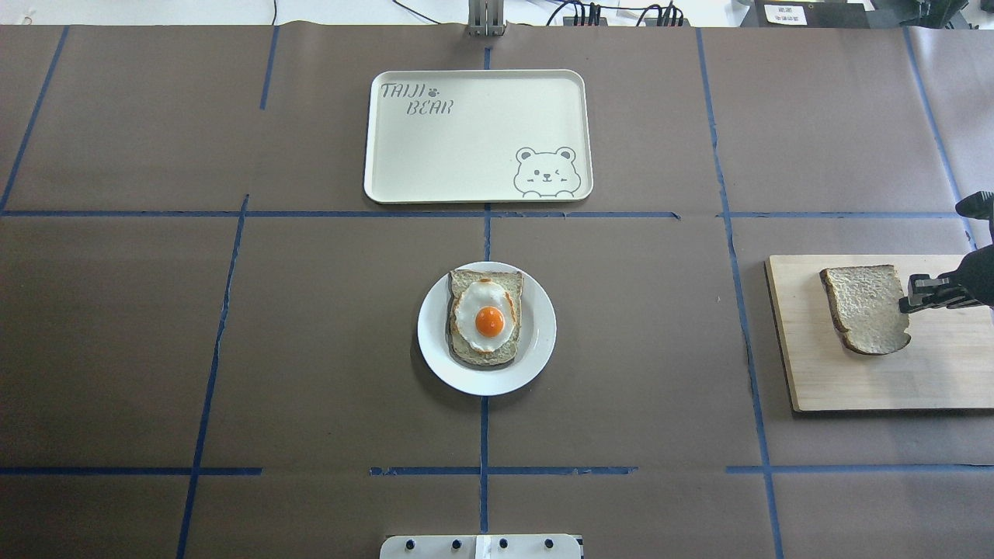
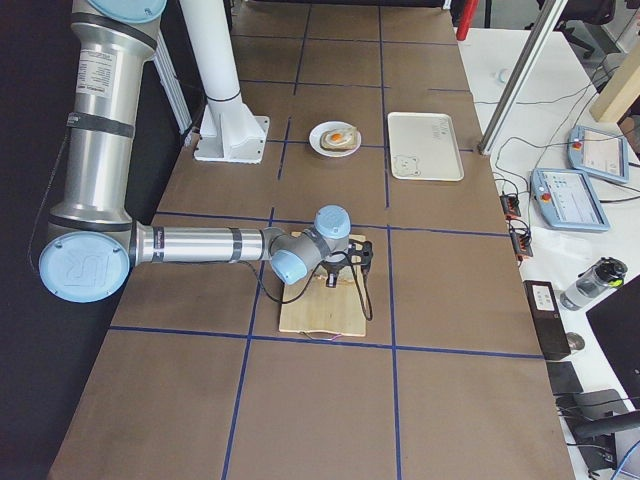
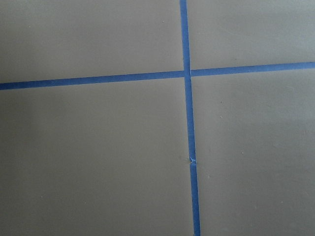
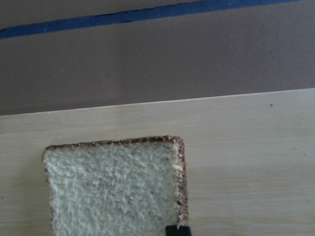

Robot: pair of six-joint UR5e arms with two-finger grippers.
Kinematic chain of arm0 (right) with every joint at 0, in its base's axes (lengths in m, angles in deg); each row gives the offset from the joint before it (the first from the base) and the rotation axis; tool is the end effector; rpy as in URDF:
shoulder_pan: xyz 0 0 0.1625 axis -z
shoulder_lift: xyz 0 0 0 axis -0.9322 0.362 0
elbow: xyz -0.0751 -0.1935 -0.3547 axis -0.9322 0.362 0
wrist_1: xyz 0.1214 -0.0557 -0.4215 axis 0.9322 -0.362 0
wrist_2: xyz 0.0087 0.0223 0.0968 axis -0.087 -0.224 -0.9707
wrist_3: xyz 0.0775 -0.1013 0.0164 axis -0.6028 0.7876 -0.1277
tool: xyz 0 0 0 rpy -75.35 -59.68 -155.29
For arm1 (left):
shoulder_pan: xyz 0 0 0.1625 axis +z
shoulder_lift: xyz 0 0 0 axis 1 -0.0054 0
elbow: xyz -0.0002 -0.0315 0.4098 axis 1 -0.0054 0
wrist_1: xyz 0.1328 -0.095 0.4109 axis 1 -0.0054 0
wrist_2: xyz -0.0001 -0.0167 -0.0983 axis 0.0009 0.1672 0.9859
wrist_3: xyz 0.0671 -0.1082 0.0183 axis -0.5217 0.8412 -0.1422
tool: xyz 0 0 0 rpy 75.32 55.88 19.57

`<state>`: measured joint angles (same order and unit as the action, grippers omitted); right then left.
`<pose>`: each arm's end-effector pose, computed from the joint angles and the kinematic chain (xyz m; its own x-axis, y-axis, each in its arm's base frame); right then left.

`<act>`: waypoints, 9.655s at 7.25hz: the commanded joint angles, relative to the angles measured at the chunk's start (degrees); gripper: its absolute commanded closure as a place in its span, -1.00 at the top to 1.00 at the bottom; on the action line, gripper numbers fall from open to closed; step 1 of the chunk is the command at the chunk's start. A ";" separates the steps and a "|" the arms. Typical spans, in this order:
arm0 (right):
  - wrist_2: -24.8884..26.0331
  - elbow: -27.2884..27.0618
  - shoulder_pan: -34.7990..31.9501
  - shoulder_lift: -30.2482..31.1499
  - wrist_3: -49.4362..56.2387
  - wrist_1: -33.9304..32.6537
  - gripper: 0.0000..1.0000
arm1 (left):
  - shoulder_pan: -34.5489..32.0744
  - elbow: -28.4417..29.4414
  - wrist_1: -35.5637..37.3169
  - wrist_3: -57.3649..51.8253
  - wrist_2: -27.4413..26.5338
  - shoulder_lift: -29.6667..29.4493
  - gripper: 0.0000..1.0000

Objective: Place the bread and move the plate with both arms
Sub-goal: 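Lift the bread slice with the right gripper and carry it over the plate, then lower the bread onto the egg toast and open the right gripper, then withdraw the right gripper from the plate while the left arm reaches toward the plate, then grasp the rim of the white plate nearest the left gripper, then slide the plate with the left gripper onto the white bear tray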

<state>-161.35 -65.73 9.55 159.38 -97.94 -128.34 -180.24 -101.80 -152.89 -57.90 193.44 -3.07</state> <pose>-0.2055 -0.4469 0.6289 0.6368 0.0820 0.7667 -0.0905 0.9954 -0.0313 -0.0469 -0.5069 0.6542 0.7012 0.0697 -0.7095 -0.0671 0.9972 0.0317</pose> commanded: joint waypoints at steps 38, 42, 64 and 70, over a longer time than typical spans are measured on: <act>24.41 -17.51 16.90 -30.11 -5.82 -35.96 1.00 | 25.65 -1.38 -53.57 69.95 2.80 -4.63 1.00; 9.82 -17.34 1.79 -21.79 14.95 -41.21 1.00 | 40.14 -1.99 -69.73 100.20 -12.88 -8.79 1.00; -2.86 -5.03 -15.21 -15.52 36.89 -40.68 1.00 | 67.87 11.27 -72.42 114.96 -31.66 -28.38 -0.11; -2.77 -4.95 -16.52 -14.30 37.59 -40.60 1.00 | 66.47 6.47 -72.68 115.31 -31.39 -28.39 -0.98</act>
<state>-164.15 -70.72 -6.36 144.33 -60.67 -169.08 -112.95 -92.77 -225.41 57.32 162.06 -31.50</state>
